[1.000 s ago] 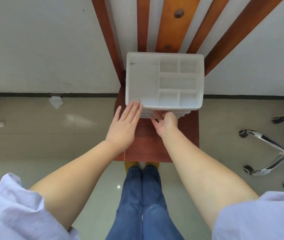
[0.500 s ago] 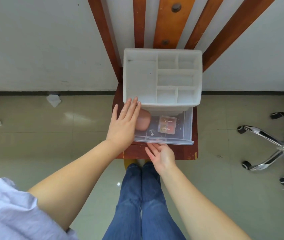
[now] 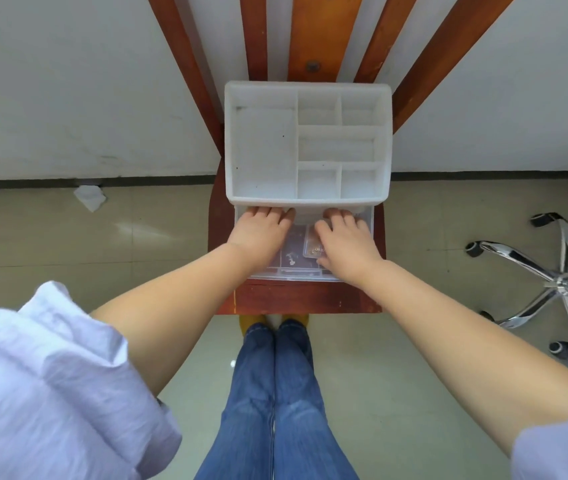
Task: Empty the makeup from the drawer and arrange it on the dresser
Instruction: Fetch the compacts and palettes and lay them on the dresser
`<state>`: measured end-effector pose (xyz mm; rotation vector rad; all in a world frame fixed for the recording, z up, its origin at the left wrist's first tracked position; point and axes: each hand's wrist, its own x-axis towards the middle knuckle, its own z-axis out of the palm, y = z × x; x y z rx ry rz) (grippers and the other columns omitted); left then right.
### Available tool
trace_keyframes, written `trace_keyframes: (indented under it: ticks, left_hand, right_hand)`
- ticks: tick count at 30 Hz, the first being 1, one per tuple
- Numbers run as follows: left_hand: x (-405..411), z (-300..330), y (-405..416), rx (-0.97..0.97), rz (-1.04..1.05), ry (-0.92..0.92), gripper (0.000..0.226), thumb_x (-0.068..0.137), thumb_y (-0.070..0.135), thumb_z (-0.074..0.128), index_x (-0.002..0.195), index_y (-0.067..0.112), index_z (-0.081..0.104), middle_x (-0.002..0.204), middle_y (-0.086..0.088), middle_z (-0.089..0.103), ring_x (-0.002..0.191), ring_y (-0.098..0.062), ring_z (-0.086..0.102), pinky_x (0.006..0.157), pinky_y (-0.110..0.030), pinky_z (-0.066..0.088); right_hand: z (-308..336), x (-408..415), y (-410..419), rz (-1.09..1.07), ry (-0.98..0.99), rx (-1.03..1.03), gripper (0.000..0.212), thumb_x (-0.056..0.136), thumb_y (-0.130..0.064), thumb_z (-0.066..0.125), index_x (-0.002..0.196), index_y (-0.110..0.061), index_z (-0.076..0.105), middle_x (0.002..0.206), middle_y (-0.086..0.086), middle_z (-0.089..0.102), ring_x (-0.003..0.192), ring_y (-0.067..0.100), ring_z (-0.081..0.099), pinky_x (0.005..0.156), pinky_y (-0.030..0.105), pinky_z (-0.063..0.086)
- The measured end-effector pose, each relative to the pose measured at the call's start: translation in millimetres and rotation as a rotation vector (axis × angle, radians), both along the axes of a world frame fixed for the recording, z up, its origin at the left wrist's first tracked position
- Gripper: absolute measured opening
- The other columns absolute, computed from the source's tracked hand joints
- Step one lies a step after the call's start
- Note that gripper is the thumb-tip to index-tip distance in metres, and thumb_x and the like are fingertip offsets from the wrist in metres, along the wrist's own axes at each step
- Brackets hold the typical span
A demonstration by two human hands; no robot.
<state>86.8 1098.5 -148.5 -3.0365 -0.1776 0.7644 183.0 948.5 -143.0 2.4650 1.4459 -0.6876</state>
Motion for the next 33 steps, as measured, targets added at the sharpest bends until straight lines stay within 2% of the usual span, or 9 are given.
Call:
trace_keyframes:
  ticks: [4, 10, 14, 18, 20, 22, 26, 29, 33]
  left_hand:
    - [-6.0, 3.5, 5.2, -0.132, -0.011, -0.057, 0.069, 0.089, 0.030, 0.052, 0.146, 0.007, 0.021, 0.142, -0.014, 0.034, 0.131, -0.035, 0.032, 0.107, -0.044, 0.030]
    - [-37.2, 37.0, 2.5, -0.612, 0.321, -0.112, 0.073, 0.077, 0.045, 0.056, 0.142, 0.017, 0.036, 0.124, -0.011, 0.047, 0.116, -0.027, 0.043, 0.096, -0.034, 0.040]
    - [-65.1, 59.3, -9.2, -0.797, 0.432, 0.164, 0.055, 0.068, 0.053, 0.046, 0.115, 0.026, 0.059, 0.102, -0.003, 0.056, 0.097, -0.020, 0.054, 0.082, -0.029, 0.044]
    - [-68.0, 57.9, -21.9, -0.872, 0.483, 0.356, 0.032, 0.073, 0.045, 0.050, 0.091, 0.020, 0.059, 0.082, 0.000, 0.059, 0.067, -0.012, 0.055, 0.060, -0.026, 0.045]
    - [-62.5, 55.6, -24.9, -0.856, 0.476, 0.416, 0.046, 0.076, 0.044, 0.051, 0.111, 0.014, 0.052, 0.086, 0.000, 0.058, 0.072, -0.014, 0.055, 0.065, -0.027, 0.045]
    - [-55.3, 52.3, -26.3, -0.824, 0.435, 0.403, 0.074, 0.077, 0.046, 0.053, 0.140, 0.015, 0.032, 0.109, -0.004, 0.057, 0.095, -0.020, 0.056, 0.081, -0.032, 0.048]
    - [-34.5, 47.6, -17.1, -0.711, 0.438, 0.261, 0.096, 0.079, 0.054, 0.053, 0.150, 0.014, 0.001, 0.141, -0.014, 0.036, 0.130, -0.031, 0.035, 0.102, -0.038, 0.037]
    - [-16.5, 46.3, 1.4, -0.630, 0.464, 0.189, 0.093, 0.081, 0.054, 0.055, 0.149, 0.011, 0.009, 0.144, -0.016, 0.033, 0.132, -0.034, 0.031, 0.104, -0.041, 0.035]
    - [-7.8, 54.3, 20.2, -0.566, 0.466, 0.125, 0.069, 0.078, 0.054, 0.060, 0.127, 0.008, 0.044, 0.130, -0.014, 0.044, 0.119, -0.031, 0.043, 0.097, -0.038, 0.041]
  right_hand:
    - [-2.0, 0.3, -1.8, -0.006, -0.001, 0.111, 0.045, 0.084, -0.029, 0.060, 0.122, -0.013, 0.042, 0.121, 0.014, 0.048, 0.111, 0.032, 0.043, 0.090, 0.041, 0.039]
    - [41.7, -5.5, -22.7, -0.395, 0.519, 0.294, 0.055, 0.078, -0.038, 0.062, 0.127, -0.022, 0.042, 0.121, 0.003, 0.048, 0.110, 0.018, 0.046, 0.089, 0.029, 0.041]
    - [56.3, -31.3, -48.7, -0.362, 0.796, -0.047, 0.062, 0.081, -0.042, 0.061, 0.137, -0.025, 0.039, 0.123, -0.001, 0.055, 0.102, 0.011, 0.054, 0.084, 0.022, 0.041]
    - [39.9, -44.4, -61.3, -0.386, 0.750, -0.206, 0.081, 0.083, -0.039, 0.059, 0.150, -0.016, 0.018, 0.126, 0.007, 0.053, 0.107, 0.020, 0.055, 0.091, 0.029, 0.044]
    - [34.6, -37.3, -59.6, -0.440, 0.701, -0.156, 0.083, 0.081, -0.040, 0.060, 0.149, -0.016, 0.018, 0.126, 0.009, 0.052, 0.104, 0.021, 0.055, 0.088, 0.031, 0.045]
    - [32.4, -26.1, -54.5, -0.504, 0.681, -0.098, 0.086, 0.077, -0.041, 0.062, 0.149, -0.020, 0.018, 0.129, 0.009, 0.050, 0.104, 0.022, 0.058, 0.084, 0.029, 0.045]
    - [32.7, 0.2, -36.6, -0.490, 0.613, -0.029, 0.090, 0.075, -0.042, 0.062, 0.149, -0.029, 0.014, 0.130, 0.011, 0.048, 0.109, 0.025, 0.054, 0.086, 0.031, 0.044]
    - [33.7, 18.4, -16.0, -0.516, 0.559, 0.012, 0.089, 0.076, -0.039, 0.063, 0.149, -0.026, 0.013, 0.129, 0.011, 0.049, 0.109, 0.026, 0.053, 0.085, 0.032, 0.044]
    - [43.8, 17.1, 0.1, -0.500, 0.523, 0.021, 0.081, 0.079, -0.035, 0.063, 0.146, -0.016, 0.021, 0.130, 0.013, 0.050, 0.111, 0.028, 0.053, 0.086, 0.031, 0.044]
